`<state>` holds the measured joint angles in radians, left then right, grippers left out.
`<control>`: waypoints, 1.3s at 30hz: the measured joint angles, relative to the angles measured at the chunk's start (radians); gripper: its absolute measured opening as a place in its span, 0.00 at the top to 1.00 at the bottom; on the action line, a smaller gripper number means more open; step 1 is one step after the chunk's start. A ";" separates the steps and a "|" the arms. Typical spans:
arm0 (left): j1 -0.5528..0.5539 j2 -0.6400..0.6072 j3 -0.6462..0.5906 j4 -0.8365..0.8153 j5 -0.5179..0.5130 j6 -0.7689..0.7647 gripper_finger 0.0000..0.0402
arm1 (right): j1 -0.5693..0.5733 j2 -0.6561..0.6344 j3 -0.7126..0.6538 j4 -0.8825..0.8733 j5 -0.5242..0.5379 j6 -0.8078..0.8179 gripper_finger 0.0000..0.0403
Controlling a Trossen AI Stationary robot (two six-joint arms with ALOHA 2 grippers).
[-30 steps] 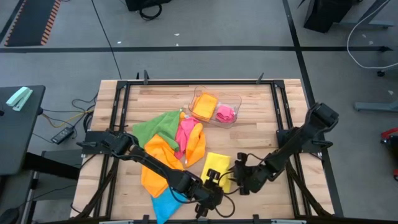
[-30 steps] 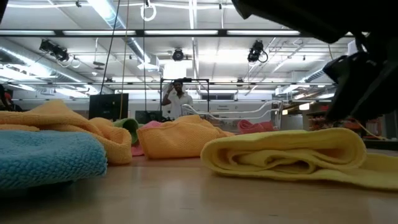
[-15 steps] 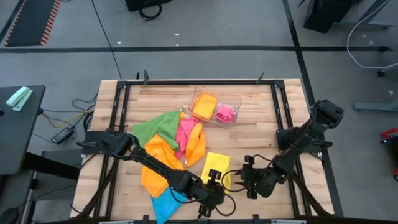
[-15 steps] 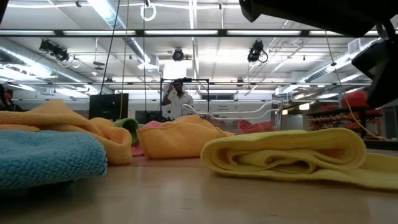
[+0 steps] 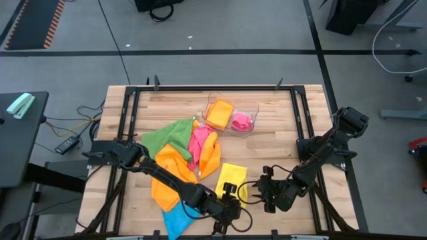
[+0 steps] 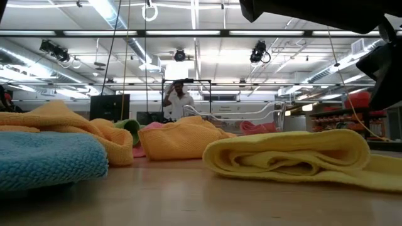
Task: Fold microfiber towels
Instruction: Fold the yellow microfiber cloth
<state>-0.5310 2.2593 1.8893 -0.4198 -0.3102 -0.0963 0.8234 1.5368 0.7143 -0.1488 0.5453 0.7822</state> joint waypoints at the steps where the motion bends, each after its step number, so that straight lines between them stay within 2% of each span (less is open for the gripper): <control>1: -0.001 0.000 0.000 0.000 0.000 0.000 0.67 | 0.000 0.000 0.000 0.000 0.000 0.000 0.53; 34: -0.001 0.000 0.000 0.000 0.001 -0.027 0.67 | 0.000 0.000 0.000 0.001 0.004 0.023 0.53; 39: -0.001 0.000 0.000 0.000 0.001 -0.026 0.68 | 0.000 -0.001 0.000 0.001 0.039 0.033 0.53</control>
<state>-0.5323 2.2597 1.8893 -0.4194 -0.3096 -0.1227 0.8230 1.5360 0.7143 -0.1478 0.5848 0.8155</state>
